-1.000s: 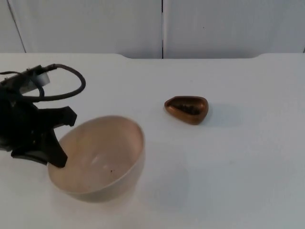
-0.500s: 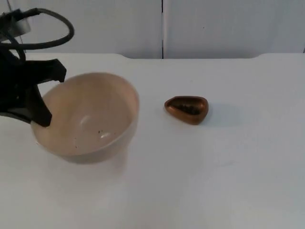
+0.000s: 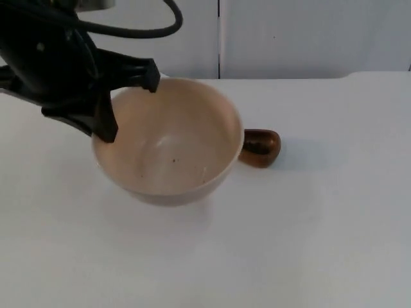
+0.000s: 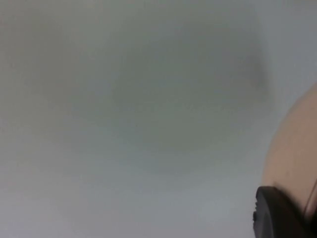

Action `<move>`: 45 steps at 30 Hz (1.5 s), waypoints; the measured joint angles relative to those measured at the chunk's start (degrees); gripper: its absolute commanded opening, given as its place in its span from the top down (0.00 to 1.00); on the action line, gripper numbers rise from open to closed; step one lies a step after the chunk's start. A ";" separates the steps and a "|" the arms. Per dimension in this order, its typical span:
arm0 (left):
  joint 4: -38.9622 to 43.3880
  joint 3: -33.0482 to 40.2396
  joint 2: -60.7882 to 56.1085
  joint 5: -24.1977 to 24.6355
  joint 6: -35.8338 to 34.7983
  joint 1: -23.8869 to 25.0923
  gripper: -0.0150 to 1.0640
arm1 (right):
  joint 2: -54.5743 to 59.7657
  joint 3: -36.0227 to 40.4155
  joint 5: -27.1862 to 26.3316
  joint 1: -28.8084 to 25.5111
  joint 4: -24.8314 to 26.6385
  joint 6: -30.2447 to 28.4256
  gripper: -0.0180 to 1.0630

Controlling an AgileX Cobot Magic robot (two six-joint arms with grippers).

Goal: Pick up the bowl with the left hand and pour the coffee beans from the cup into the bowl with the right hand.

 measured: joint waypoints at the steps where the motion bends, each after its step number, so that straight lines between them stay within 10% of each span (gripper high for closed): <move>1: -1.17 0.00 0.34 0.05 -0.12 0.00 0.99 | 0.00 0.00 0.00 0.00 0.00 0.00 0.01; 16: -5.60 0.00 0.55 0.63 -0.80 0.00 0.99 | 0.00 0.00 0.00 0.00 0.00 0.00 0.01; 21: -3.98 0.77 0.55 0.88 -8.19 -0.83 0.99 | 0.00 0.00 0.00 0.00 0.00 0.00 0.01; 30: 22.63 2.65 0.68 4.18 -37.59 -11.24 0.99 | 0.32 0.00 0.00 0.00 0.10 3.45 0.01; 45: 27.13 2.65 0.68 5.36 -44.75 -11.49 0.99 | 22.76 -3.27 -10.46 0.00 10.67 2.69 0.01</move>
